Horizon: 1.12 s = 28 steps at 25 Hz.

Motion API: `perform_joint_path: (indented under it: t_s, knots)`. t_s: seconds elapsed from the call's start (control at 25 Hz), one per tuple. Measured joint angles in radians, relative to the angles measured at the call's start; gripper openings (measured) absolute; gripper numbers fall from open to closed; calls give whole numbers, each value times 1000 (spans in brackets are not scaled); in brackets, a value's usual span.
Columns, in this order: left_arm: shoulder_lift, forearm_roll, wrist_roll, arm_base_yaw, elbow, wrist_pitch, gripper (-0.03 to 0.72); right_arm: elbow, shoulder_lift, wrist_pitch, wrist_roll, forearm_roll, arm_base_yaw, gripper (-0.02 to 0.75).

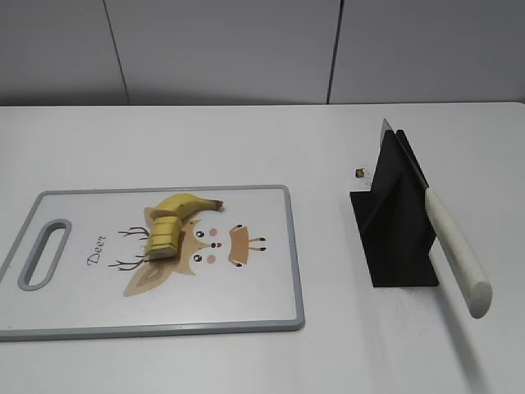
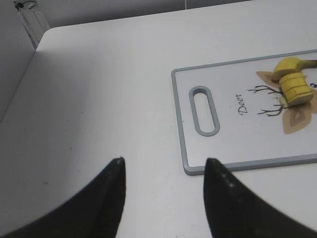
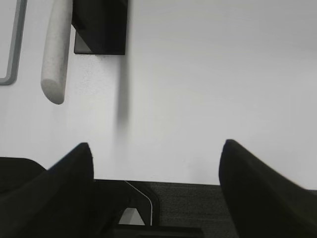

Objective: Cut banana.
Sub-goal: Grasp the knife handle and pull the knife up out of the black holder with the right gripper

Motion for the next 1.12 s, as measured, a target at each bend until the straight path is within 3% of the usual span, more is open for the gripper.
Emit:
perform_joint_path:
  t_s: [0.12,0.28,0.76,1.12]
  knots:
    - [0,-1,0,0,0,0,524,-40,62,0,8,6,14,594]
    - [0,-1,0,0,0,0,577,-78,137,0,44,-5,93,594]
    - [0,-1,0,0,0,0,582,-176,384,2,152,-59,361,594]
    - [0,-1,0,0,0,0,583,-273,605,0,223,-16,386,582]
